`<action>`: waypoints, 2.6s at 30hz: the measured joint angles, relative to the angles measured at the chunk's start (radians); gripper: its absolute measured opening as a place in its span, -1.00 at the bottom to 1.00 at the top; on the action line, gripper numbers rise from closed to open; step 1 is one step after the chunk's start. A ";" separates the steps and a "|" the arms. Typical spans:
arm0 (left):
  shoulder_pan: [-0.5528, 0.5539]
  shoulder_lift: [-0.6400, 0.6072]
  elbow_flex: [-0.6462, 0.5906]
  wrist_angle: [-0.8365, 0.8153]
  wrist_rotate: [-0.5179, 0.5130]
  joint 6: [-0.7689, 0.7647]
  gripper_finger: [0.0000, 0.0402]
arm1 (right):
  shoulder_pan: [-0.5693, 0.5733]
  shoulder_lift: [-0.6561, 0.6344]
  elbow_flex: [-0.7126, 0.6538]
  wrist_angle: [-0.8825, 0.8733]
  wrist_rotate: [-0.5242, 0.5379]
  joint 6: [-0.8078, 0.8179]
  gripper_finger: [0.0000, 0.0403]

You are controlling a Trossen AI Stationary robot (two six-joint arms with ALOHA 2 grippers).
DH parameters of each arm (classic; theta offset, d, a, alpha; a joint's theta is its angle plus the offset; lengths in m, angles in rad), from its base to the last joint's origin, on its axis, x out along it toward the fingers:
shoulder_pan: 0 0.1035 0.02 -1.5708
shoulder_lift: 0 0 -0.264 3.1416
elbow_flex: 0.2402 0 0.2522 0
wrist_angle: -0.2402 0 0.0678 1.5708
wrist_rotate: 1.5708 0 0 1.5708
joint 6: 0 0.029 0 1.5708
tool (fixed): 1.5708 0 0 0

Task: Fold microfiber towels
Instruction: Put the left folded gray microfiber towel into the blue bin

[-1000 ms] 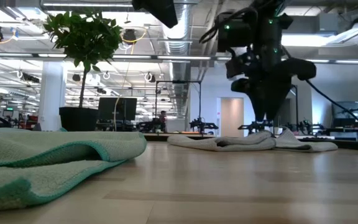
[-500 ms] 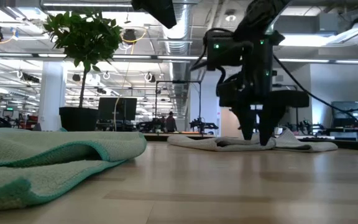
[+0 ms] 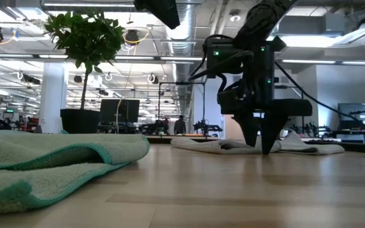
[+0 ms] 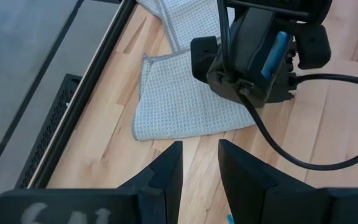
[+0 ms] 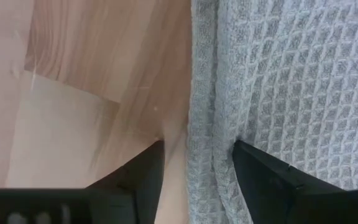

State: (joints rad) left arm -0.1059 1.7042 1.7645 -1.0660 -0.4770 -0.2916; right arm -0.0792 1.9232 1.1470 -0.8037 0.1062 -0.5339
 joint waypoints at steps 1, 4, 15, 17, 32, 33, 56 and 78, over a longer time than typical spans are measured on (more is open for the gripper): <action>0.000 0.000 0.000 0.000 0.000 0.000 -0.52 | 0.000 0.000 -0.001 0.002 0.001 0.000 0.00; 0.000 0.000 0.000 0.000 0.000 0.000 -0.52 | 0.000 0.000 -0.002 0.009 0.004 0.011 -0.18; 0.000 0.000 0.000 0.000 0.000 0.000 -0.52 | -0.021 0.003 -0.001 0.069 0.030 0.116 -0.91; 0.000 0.000 0.000 0.001 0.000 0.000 -0.52 | -0.021 0.003 -0.002 0.071 0.034 0.118 -0.95; -0.039 0.000 0.000 0.002 -0.002 -0.005 -0.52 | 0.027 -0.163 0.064 -0.111 0.020 0.251 -0.98; -0.042 0.000 0.000 0.002 -0.002 -0.005 -0.52 | 0.036 -0.178 0.066 -0.136 0.019 0.265 -0.98; -0.066 0.000 0.000 0.002 -0.006 0.007 -0.52 | 0.482 -0.437 0.067 -0.376 -0.349 0.600 -0.98; -0.066 0.000 0.000 0.067 0.010 -0.174 -0.52 | 0.742 -0.420 0.069 -0.289 -0.314 0.410 -0.97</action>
State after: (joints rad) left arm -0.1719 1.7042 1.7645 -0.9987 -0.4675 -0.4661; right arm 0.6629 1.5036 1.2160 -1.0931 -0.2074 -0.1240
